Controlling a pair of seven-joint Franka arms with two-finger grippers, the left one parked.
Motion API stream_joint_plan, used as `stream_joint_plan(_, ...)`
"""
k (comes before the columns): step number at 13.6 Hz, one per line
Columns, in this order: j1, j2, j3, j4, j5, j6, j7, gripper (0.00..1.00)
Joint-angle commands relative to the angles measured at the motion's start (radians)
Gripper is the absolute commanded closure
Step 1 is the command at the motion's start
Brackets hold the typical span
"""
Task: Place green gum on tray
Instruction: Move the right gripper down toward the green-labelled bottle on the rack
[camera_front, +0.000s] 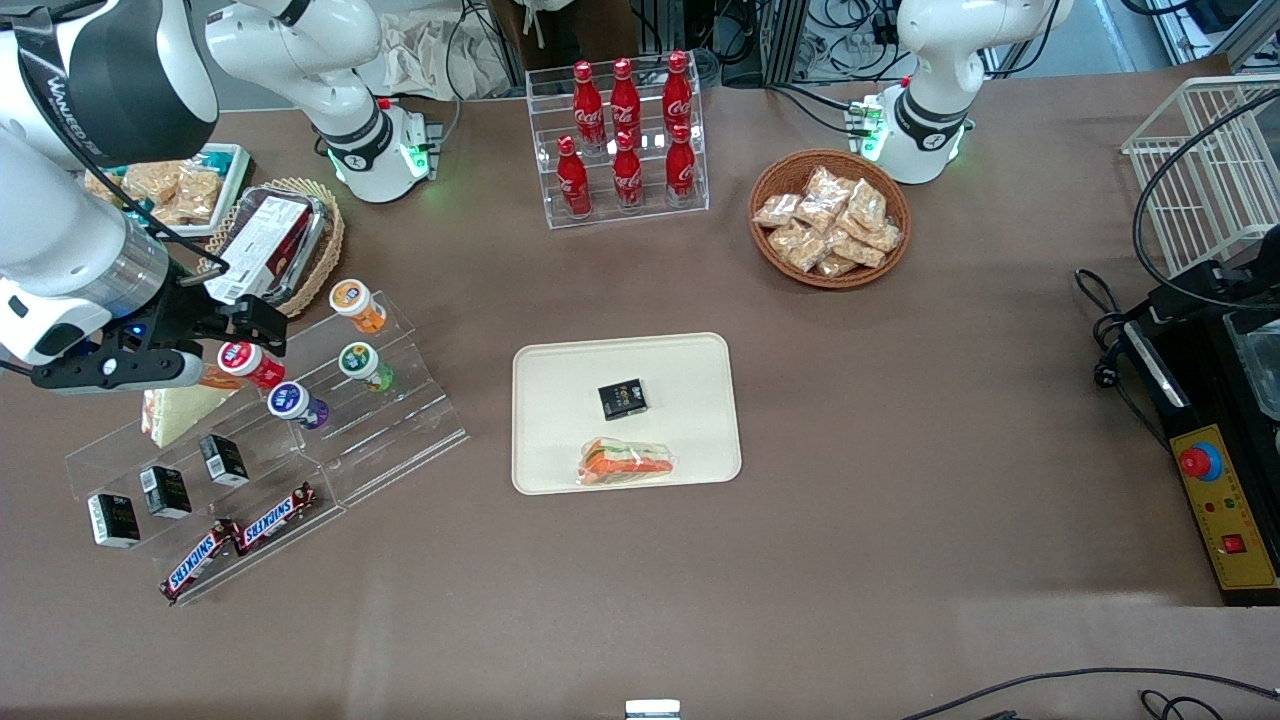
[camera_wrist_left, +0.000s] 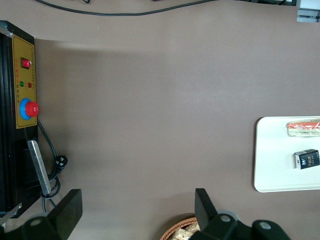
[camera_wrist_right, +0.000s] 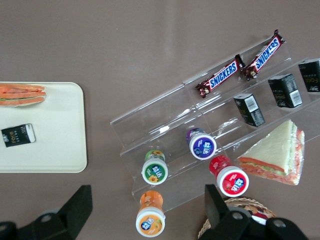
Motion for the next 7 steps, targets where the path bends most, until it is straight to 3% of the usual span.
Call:
stream_joint_plan(1,-0.01,0.002,-0.003,0.006,0.035,-0.017,-0.001,0.0)
stream_joint_plan(7,0.001,-0.009,0.005,-0.09,0.032,0.069,-0.019,0.0)
